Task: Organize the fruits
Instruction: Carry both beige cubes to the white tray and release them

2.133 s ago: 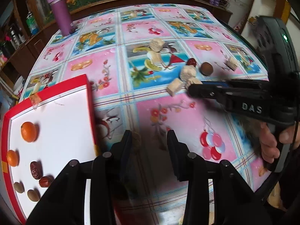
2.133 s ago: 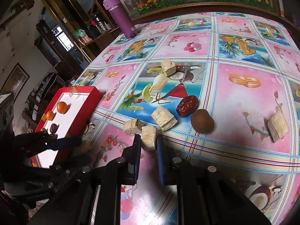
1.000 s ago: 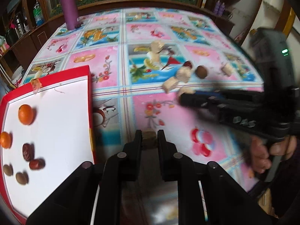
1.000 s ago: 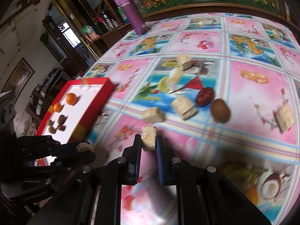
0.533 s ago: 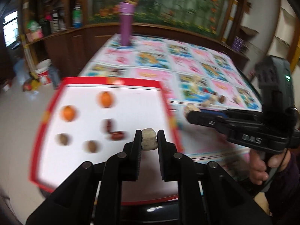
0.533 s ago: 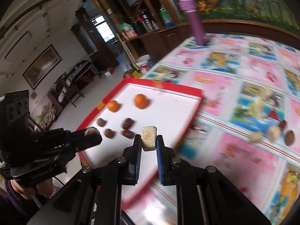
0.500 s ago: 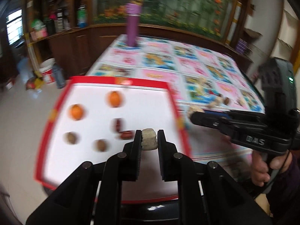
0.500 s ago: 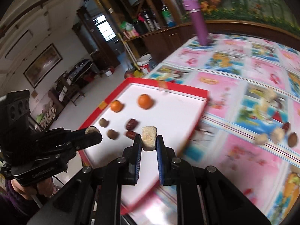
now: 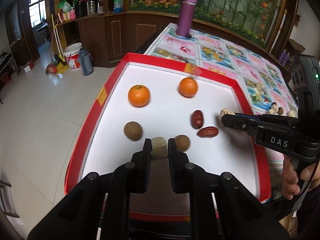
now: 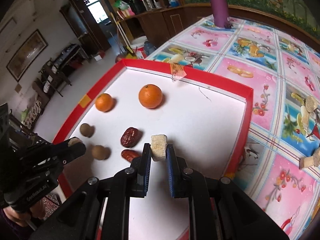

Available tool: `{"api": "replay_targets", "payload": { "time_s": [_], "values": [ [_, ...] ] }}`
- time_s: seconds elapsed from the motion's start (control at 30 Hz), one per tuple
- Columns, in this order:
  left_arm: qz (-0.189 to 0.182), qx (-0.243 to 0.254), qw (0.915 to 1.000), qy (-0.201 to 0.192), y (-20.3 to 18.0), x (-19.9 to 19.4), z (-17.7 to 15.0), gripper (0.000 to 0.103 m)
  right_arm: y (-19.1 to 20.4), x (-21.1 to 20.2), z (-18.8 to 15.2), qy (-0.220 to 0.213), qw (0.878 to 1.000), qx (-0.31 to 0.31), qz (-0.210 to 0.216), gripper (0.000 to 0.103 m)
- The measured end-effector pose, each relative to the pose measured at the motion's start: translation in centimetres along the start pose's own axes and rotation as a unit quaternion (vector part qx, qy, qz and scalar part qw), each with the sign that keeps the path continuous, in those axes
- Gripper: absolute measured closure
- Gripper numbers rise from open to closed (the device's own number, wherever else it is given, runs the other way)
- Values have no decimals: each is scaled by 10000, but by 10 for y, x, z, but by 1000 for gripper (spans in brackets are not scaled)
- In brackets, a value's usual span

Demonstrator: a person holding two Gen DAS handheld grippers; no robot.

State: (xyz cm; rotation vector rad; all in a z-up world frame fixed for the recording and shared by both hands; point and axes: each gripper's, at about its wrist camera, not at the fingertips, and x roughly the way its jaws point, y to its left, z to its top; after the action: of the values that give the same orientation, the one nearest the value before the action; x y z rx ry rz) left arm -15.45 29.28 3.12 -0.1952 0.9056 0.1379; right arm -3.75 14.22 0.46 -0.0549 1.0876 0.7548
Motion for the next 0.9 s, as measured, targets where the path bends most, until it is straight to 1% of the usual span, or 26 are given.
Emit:
{"api": "replay_targets", "payload": {
  "time_s": [0.17, 0.23, 0.4, 0.43, 0.47, 0.5, 0.53, 0.57, 0.6, 0.63, 0.7, 0.8, 0.9],
  "values": [
    [100, -38, 9998, 192, 7, 12, 1, 85, 7, 6, 3, 26, 10000, -32, -76, 90],
    [133, -63, 9996, 252, 8, 16, 1, 85, 7, 7, 4, 62, 10000, -37, -60, 87],
    [326, -27, 9992, 240, 4, 18, 3, 85, 6, 8, 4, 121, 9999, 35, -8, 86],
    [357, -5, 9991, 248, 3, 19, 4, 84, 6, 8, 4, 115, 9999, 50, 7, 81],
    [363, 10, 9990, 263, 2, 20, 3, 81, 5, 7, 4, 120, 9999, 69, 42, 77],
    [352, 25, 9990, 275, 1, 20, 4, 79, 5, 7, 4, 126, 9999, 81, 84, 66],
    [350, 42, 9990, 288, -1, 20, 5, 71, 4, 5, 4, 114, 9998, 90, 108, 59],
    [370, 58, 9988, 311, -2, 20, 5, 54, 4, 3, 4, 81, 9999, 98, 111, 58],
    [439, 71, 9985, 319, -4, 20, 6, 44, 3, 0, 4, 18, 9998, 102, 148, 58],
    [513, 82, 9983, 281, -5, 19, 5, 32, 3, -3, 4, -7, 9997, 88, 207, 58],
    [632, 108, 9978, 187, -6, 15, 5, 31, 2, -10, 4, -86, 9995, 83, 280, 58],
    [659, 46, 9977, 153, -6, 9, 7, 31, -5, -22, 4, -244, 9989, 152, 371, 58],
    [715, 42, 9974, 57, -9, 1, 10, 31, -15, -35, 4, -399, 9982, 250, 371, 58]
  ]
}}
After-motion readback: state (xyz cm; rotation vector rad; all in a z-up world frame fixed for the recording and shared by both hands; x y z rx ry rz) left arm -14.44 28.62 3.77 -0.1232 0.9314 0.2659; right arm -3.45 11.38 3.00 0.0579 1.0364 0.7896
